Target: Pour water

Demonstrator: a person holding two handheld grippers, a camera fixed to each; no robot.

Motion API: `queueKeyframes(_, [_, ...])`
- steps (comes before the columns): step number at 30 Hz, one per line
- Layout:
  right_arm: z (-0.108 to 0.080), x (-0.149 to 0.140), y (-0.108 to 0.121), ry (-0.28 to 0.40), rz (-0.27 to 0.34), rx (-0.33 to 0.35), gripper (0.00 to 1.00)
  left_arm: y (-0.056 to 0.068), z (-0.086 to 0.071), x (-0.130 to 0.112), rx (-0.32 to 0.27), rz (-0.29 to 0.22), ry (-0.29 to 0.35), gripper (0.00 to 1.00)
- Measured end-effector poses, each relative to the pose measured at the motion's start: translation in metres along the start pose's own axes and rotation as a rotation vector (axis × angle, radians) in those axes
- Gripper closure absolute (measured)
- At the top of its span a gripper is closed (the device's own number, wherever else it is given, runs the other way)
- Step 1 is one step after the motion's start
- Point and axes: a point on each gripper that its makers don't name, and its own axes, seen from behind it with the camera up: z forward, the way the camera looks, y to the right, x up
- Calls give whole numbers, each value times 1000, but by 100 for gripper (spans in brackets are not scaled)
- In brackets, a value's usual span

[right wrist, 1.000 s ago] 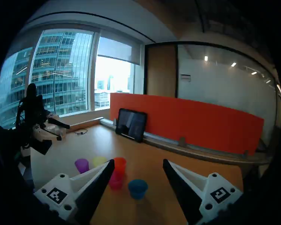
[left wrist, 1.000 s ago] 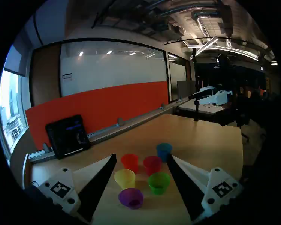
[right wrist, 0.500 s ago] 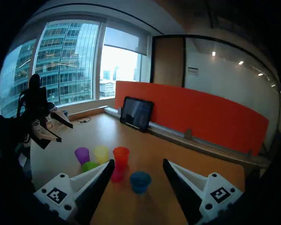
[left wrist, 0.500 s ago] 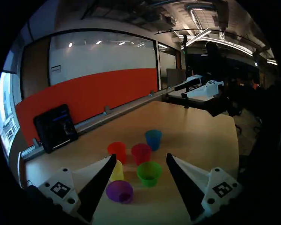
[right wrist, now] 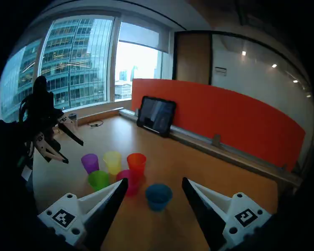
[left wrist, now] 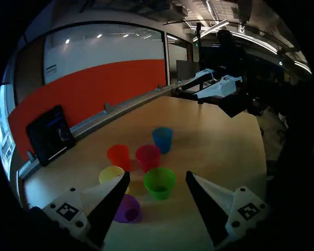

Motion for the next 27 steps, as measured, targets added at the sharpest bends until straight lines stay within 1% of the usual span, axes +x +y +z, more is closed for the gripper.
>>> queueKeyframes(8, [16, -20, 5, -45, -6, 13, 0, 2, 14, -18, -31, -5, -57, 1])
queueKeyframes(14, [28, -33, 7, -77, -16, 18, 0, 4, 25, -29, -50, 2, -106, 1])
queueKeyframes(21, [38, -50, 11, -112, -16, 23, 0, 4, 39, -38, -67, 2, -158, 1])
queueKeyframes(27, [45, -64, 13, -143, -11, 28, 0, 5, 51, -46, -74, 16, -198, 1])
